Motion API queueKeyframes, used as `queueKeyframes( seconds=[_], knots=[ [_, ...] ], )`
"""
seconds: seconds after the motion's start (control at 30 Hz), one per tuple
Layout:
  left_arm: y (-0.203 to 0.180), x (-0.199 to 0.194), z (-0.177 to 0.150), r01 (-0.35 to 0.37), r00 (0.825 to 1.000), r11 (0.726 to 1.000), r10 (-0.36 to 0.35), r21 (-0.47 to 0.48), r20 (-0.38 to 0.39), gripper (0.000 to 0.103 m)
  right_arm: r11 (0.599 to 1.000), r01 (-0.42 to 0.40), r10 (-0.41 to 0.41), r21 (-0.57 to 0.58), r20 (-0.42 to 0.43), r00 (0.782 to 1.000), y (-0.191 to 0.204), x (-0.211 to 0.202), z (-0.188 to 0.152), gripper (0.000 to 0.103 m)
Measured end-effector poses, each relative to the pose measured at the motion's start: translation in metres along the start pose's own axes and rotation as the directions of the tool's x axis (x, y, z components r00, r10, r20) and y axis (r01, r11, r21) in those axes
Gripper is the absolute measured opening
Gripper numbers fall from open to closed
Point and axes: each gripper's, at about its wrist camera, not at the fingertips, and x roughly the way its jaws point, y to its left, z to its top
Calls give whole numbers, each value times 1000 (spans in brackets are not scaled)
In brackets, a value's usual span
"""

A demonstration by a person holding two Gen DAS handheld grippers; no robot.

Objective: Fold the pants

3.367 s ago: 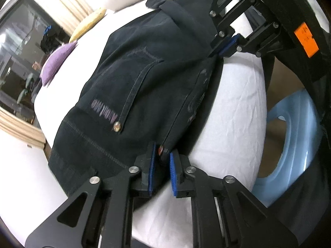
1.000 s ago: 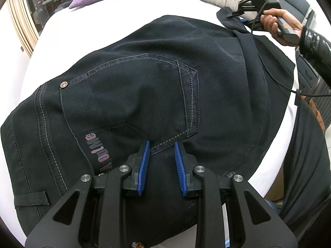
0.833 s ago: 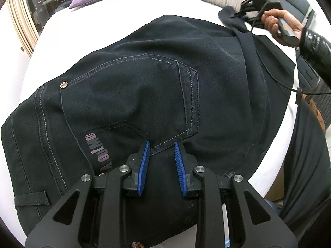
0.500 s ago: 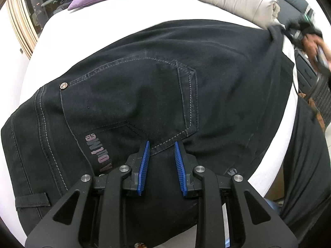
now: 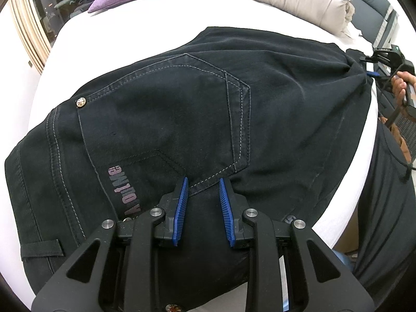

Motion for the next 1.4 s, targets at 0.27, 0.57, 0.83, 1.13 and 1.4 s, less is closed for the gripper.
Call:
queueKeyframes(
  seconds=[0.27, 0.57, 0.83, 1.13, 1.4],
  knots=[
    [2, -2, -3, 9, 1000, 1000, -9, -4, 8, 24, 974, 223, -224, -37, -47, 973, 6, -8, -12, 20],
    [10, -5, -8, 22, 999, 1000, -22, -15, 23, 24, 998, 56, -55, 15, -81, 995, 14, 2, -9, 19],
    [10, -6, -9, 19, 1000, 1000, -18, -12, 25, 24, 1000, -8, 8, 2, -26, 1000, 0, -22, -13, 58],
    [3, -6, -6, 6, 1000, 1000, -5, -8, 18, 24, 999, -9, 5, -47, -89, 996, 22, -2, -15, 8],
    [4, -5, -8, 11, 1000, 1000, -10, -16, 26, 24, 994, 12, -19, -105, -62, 998, 41, -8, -15, 3]
  ],
)
